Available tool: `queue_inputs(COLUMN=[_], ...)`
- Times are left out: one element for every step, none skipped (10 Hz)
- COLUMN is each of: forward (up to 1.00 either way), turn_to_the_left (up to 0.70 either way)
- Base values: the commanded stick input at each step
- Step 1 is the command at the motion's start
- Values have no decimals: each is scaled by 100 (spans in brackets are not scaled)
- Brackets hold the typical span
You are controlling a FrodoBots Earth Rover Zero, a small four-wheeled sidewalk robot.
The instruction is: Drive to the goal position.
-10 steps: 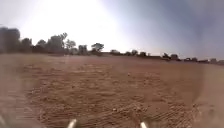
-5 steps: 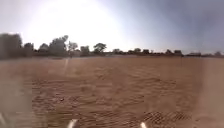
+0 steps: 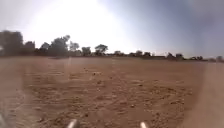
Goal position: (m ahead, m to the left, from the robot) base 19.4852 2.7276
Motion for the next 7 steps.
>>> queue_inputs(forward=[100,100,100,100,100,100,100], turn_to_the_left=[2,3,4,10,31,37,23])
